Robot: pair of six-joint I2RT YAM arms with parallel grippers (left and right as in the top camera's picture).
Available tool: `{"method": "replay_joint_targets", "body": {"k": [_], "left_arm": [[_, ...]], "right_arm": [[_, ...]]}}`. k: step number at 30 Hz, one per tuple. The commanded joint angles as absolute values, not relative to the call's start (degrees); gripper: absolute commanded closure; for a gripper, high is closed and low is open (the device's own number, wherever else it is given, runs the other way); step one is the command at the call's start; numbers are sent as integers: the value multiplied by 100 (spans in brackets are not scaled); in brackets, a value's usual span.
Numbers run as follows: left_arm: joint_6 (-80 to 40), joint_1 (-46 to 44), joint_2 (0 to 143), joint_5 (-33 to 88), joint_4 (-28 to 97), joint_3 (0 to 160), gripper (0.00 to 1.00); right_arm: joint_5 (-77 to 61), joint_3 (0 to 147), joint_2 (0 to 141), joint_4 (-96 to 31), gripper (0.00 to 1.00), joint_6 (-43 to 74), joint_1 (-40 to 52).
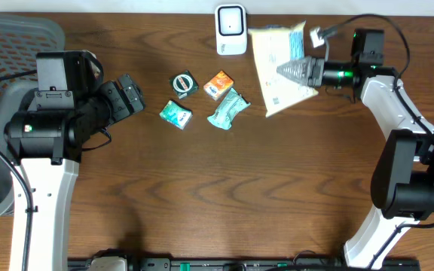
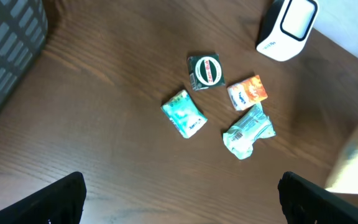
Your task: Scan the item barcode
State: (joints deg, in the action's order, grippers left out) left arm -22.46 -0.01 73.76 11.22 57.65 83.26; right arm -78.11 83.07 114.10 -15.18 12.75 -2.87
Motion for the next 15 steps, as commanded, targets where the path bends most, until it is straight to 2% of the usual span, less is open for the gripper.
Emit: {"method": "replay_joint_targets", "body": {"k": [1, 6, 15], "left_arm": [[-2209, 25, 7384, 1085, 5769, 8348, 2], [-2209, 25, 7384, 1085, 5767, 8348, 2], [-2209, 25, 7384, 1085, 5767, 8348, 2]], "right_arm": [[-8165, 8372, 11391, -642, 99, 3559, -154], [-7341, 8372, 11391, 333, 99, 4613, 235], [-6740, 8372, 11391, 370, 99, 4552, 692]]}}
